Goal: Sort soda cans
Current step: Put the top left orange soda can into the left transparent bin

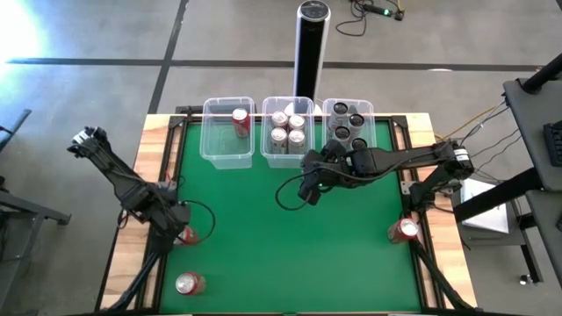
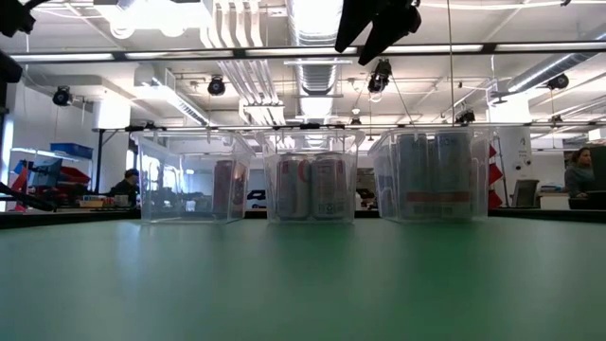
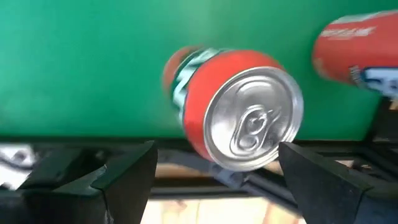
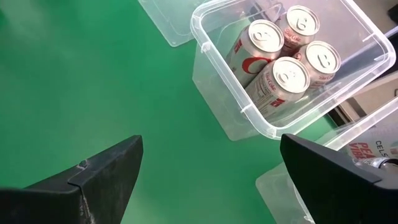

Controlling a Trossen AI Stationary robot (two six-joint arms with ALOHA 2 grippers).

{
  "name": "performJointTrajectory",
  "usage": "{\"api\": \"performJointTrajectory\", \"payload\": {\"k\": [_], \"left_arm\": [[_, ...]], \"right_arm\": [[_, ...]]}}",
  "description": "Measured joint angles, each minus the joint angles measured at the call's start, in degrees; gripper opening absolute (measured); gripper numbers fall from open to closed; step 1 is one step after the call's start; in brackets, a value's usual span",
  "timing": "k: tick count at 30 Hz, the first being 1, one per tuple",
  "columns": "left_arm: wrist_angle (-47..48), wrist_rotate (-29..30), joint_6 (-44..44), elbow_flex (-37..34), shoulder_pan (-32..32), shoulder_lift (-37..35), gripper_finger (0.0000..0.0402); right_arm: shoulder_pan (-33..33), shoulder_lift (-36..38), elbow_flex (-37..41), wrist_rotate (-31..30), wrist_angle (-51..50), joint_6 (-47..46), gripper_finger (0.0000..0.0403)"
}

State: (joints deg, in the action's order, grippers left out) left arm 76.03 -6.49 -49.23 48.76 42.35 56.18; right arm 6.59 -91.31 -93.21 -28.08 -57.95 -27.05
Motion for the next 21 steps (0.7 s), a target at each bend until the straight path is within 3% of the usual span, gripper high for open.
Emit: {"api": "performJointTrajectory", "payload": {"k": [8, 21], "left_arm": [[-1.34, 1.25, 2.12, 0.82, 0.0, 1.15, 0.0317], [-0.79, 3.41, -2.73, 1.25, 0.0, -1.17, 0.0321]], "right_arm": [[0.0, 0.0, 0.0, 0.0, 0.0, 0.0, 0.0374], [0.0, 0.0, 0.01, 0.0, 0.0, -0.49, 0.0374]]}}
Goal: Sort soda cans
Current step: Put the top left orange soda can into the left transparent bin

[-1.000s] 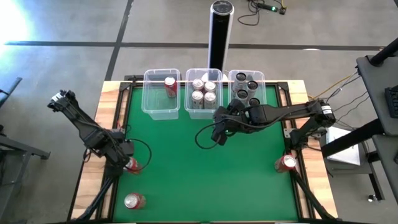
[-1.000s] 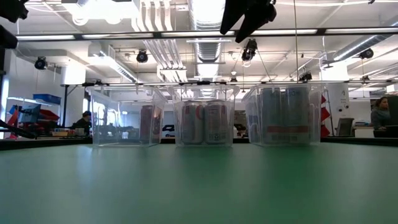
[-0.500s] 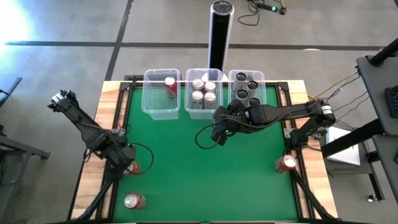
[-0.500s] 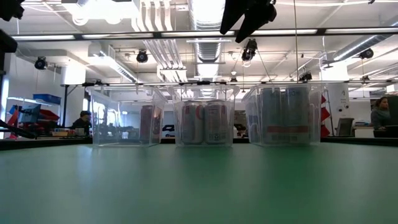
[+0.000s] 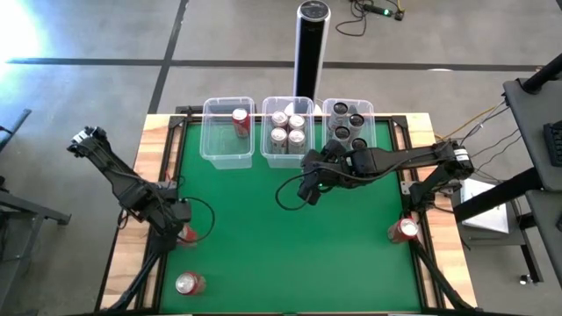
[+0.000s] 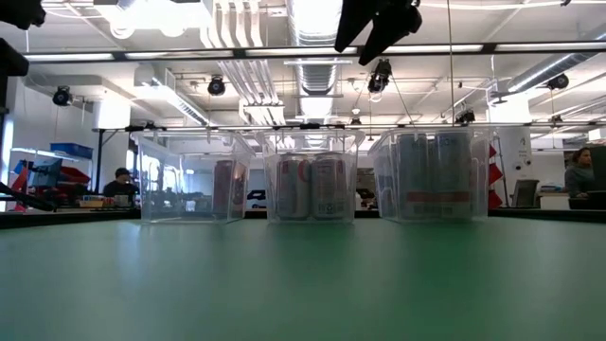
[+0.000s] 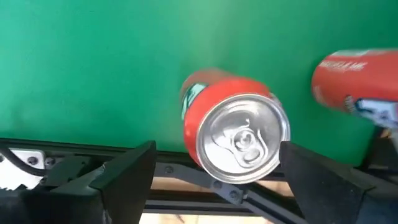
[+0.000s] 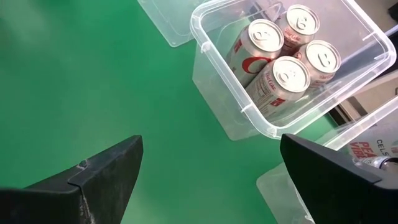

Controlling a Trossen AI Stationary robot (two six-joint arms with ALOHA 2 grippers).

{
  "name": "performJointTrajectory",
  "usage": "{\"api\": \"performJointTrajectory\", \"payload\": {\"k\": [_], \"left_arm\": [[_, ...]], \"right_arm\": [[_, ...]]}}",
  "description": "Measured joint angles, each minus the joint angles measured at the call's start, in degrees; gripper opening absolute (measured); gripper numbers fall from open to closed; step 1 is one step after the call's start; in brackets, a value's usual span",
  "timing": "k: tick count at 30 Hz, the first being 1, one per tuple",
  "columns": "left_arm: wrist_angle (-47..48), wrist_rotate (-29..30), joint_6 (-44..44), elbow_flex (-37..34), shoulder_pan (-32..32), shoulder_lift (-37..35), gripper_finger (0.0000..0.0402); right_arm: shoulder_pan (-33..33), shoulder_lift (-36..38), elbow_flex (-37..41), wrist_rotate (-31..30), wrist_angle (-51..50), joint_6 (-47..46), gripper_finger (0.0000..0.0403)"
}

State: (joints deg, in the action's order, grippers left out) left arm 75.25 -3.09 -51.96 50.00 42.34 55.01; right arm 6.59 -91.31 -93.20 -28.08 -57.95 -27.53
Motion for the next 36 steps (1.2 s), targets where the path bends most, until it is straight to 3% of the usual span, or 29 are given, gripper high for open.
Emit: {"api": "performJointTrajectory", "payload": {"k": [10, 36], "left_arm": [[-2.65, -2.85, -5.48, 0.34, 0.1, -1.03, 0.0368], [-3.13, 0.34, -0.59, -2.43, 1.24, 2.92, 0.0371]], "right_arm": [[0.02, 0.0, 0.01, 0.0, 0.0, -1.93, 0.0374], [0.02, 0.02, 3.05, 1.51, 0.31, -2.55, 0.0374]]}}
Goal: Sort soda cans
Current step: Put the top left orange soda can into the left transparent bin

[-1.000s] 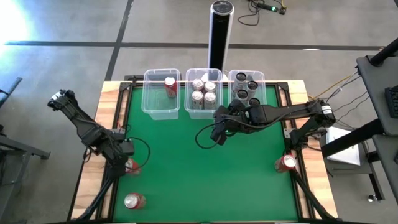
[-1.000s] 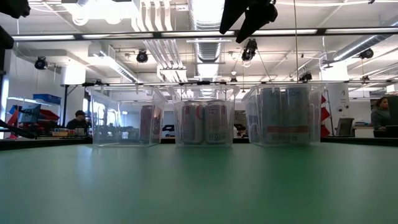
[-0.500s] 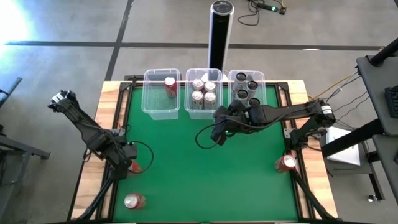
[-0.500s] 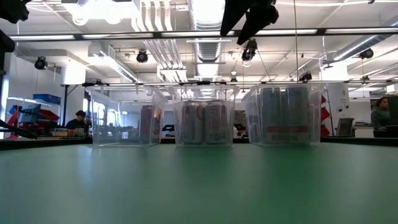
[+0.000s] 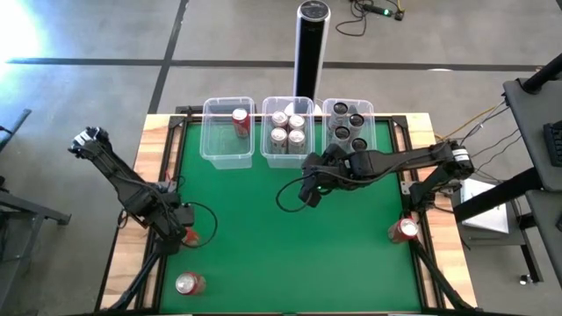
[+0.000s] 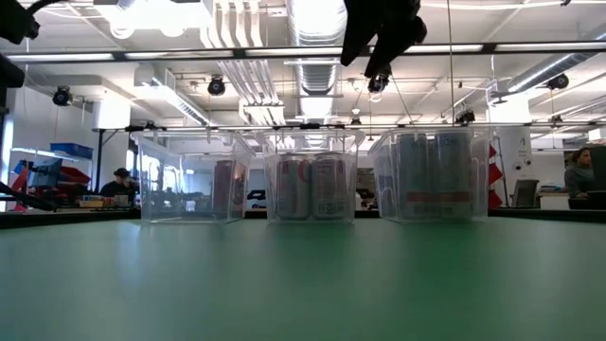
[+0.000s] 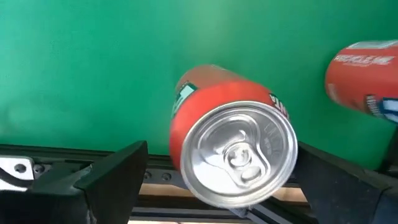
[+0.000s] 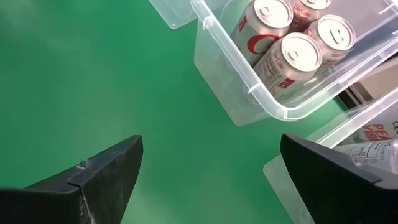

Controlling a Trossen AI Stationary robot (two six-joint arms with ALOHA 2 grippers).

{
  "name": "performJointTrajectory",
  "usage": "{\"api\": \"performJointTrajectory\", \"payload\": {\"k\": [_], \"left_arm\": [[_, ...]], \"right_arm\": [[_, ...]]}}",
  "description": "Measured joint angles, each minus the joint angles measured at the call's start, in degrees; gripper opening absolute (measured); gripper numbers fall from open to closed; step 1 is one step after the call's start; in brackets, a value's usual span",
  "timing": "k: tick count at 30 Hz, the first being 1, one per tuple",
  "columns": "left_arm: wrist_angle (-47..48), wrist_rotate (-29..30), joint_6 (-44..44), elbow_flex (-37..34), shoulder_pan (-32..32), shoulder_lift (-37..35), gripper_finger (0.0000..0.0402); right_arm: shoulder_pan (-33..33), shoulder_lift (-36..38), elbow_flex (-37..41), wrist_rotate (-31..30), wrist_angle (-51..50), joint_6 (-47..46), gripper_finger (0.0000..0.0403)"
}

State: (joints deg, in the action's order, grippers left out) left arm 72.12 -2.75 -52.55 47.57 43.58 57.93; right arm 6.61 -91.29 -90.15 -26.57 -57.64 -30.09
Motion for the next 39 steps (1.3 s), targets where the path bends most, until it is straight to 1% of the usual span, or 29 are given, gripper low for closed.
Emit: {"api": "performJointTrajectory", "payload": {"k": [6, 14, 18, 20, 23, 25, 27, 31, 33, 36, 37, 39], "left_arm": [[-4.13, 0.78, 0.87, -3.56, 0.08, 0.11, 0.0371], [-4.44, 2.3, 0.65, -4.88, 0.14, 0.12, 0.0367], [-6.89, 2.35, 0.08, -6.52, 0.12, 0.11, 0.0346], [-8.64, 2.37, -1.41, -7.72, 0.1, 0.11, 0.0327], [-8.61, 2.46, -3.28, -7.58, -0.17, 0.02, 0.0291], [-6.82, 2.94, -3.43, -5.59, -0.91, 0.08, 0.0283], [-5.35, 5.22, -3.21, -1.67, -2.03, -0.13, 0.0283], [3.1, 14.04, 0.12, 7.86, -6.38, 0.09, 0.0283], [5.62, 18.92, 2.13, 12.99, -9.98, 0.25, 0.0283], [7.02, 26.22, 6.61, 19.25, -17.49, 0.33, 0.0283], [6.46, 28.61, 8.26, 20.75, -20.44, 0.33, 0.0283], [3.7, 31.46, 12.75, 23.37, -27.09, 0.69, 0.0283]], "right_arm": [[0.0, 0.0, 1.46, 0.02, 0.13, -1.1, 0.0374], [0.0, 0.0, 2.08, 0.02, 0.17, -2.37, 0.0374], [0.0, 0.0, 2.1, 0.02, 0.17, -2.38, 0.0374], [0.0, 0.0, 2.1, 0.02, 0.17, -2.37, 0.0374], [0.0, 0.0, 2.1, 0.02, 0.17, -2.38, 0.0374], [0.0, 0.0, 1.91, 0.02, -0.14, -2.36, 0.0374], [0.0, 0.0, 1.29, 0.02, -0.28, -2.09, 0.0374], [-0.27, 0.07, 0.09, -0.25, -0.14, -0.34, 0.0374], [-0.64, 0.07, -0.43, -0.46, 0.12, 0.96, 0.0374], [-1.29, 0.07, -0.63, -0.5, 2.2, 2.3, 0.0374], [-1.51, 0.07, -0.63, -0.49, 2.75, 2.98, 0.0374], [-1.93, 0.07, -0.63, -0.5, 3.87, 4.12, 0.0374]]}}
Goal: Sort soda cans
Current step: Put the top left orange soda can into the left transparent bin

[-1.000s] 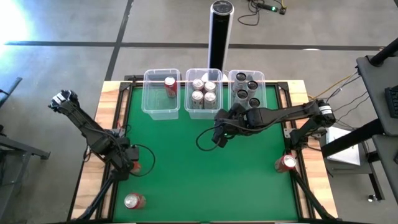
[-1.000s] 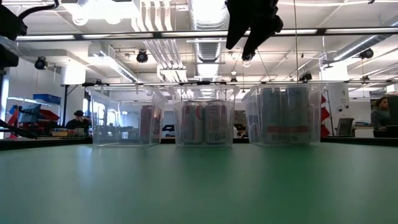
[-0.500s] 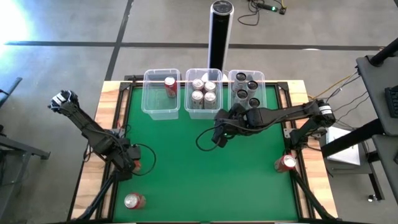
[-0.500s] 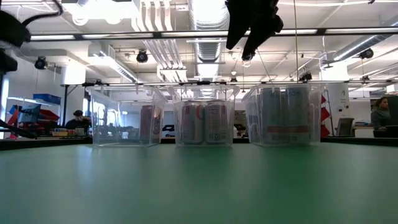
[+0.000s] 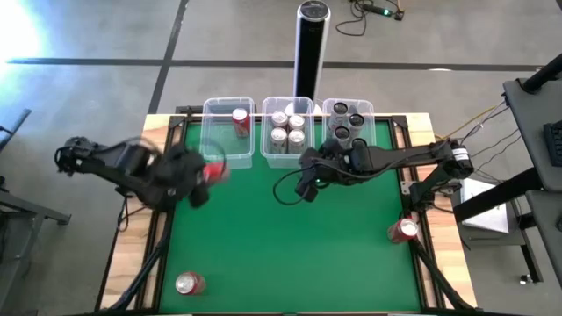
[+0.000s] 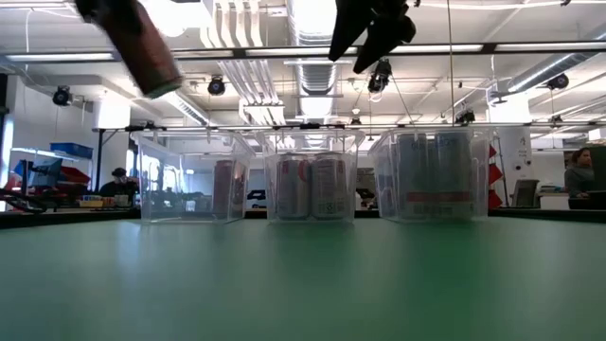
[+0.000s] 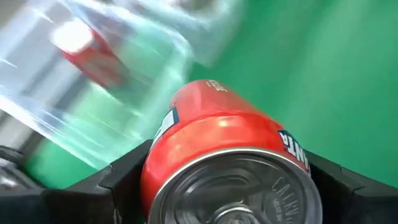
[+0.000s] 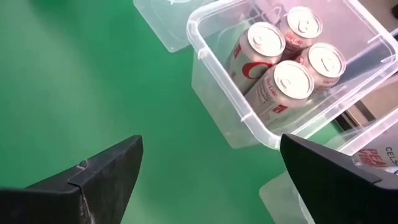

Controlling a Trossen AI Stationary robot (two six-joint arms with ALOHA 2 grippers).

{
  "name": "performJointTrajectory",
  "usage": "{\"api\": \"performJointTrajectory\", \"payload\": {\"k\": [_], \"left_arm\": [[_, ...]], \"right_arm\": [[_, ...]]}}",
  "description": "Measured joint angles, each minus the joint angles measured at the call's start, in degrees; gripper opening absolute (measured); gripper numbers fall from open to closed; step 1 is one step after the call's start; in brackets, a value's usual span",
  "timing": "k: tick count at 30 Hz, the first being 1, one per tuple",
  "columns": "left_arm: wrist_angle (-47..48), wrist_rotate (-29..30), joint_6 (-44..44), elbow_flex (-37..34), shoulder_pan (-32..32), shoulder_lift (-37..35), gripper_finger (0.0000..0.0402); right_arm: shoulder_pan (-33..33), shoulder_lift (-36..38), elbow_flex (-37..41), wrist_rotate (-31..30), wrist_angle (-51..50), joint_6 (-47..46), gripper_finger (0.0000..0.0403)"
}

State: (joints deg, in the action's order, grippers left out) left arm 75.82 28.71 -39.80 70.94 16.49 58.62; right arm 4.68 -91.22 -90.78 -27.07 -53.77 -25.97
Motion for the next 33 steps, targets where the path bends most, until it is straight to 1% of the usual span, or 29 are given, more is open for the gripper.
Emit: {"api": "performJointTrajectory", "payload": {"k": [4, 7, 9, 10, 12, 13, 16, 20, 27, 33], "left_arm": [[-2.71, 0.38, 13.06, 4.55, -14.98, 2.36, 0.0283], [-6.44, -0.82, 23.04, 7.54, -26.7, 5.14, 0.0283], [-7.85, -3.43, 28.92, 8.26, -34.34, 7.73, 0.0283], [-8.65, -5.65, 31.16, 8.26, -37.72, 9.2, 0.0283], [-11.14, -10.49, 34.77, 7.48, -43.25, 12.24, 0.0283], [-11.87, -11.62, 36.26, 6.88, -45.32, 13.81, 0.0283], [-12.5, -11.92, 40.12, 5.16, -50.06, 18.97, 0.0283], [-13.77, -13.67, 41.0, 5.07, -54.42, 24.02, 0.0283], [-16.46, -15.32, 42.28, 4.44, -58.2, 28.73, 0.0283], [-16.6, -17.5, 42.39, 4.46, -60.86, 32.5, 0.0283]], "right_arm": [[-0.4, -0.02, 0.0, 0.0, 0.41, 0.34, 0.0374], [-0.4, -0.02, 0.0, 0.0, 0.41, 0.45, 0.0374], [-0.39, -0.02, 0.0, 0.0, 0.41, 0.47, 0.0374], [-0.37, -0.02, 0.0, 0.02, 0.41, 0.47, 0.0374], [-0.33, -0.02, 0.0, 0.04, 0.39, 0.46, 0.0374], [-0.14, -0.02, 0.0, 0.05, 0.34, 0.2, 0.0374], [0.59, -0.02, 0.0, 0.08, -0.03, -0.32, 0.0374], [1.83, -0.02, 0.01, 0.41, 0.04, -0.34, 0.0374], [2.08, -0.02, 0.04, 0.43, 0.03, 0.18, 0.0374], [2.06, -0.02, 0.09, 0.41, 0.04, 0.54, 0.0374]]}}
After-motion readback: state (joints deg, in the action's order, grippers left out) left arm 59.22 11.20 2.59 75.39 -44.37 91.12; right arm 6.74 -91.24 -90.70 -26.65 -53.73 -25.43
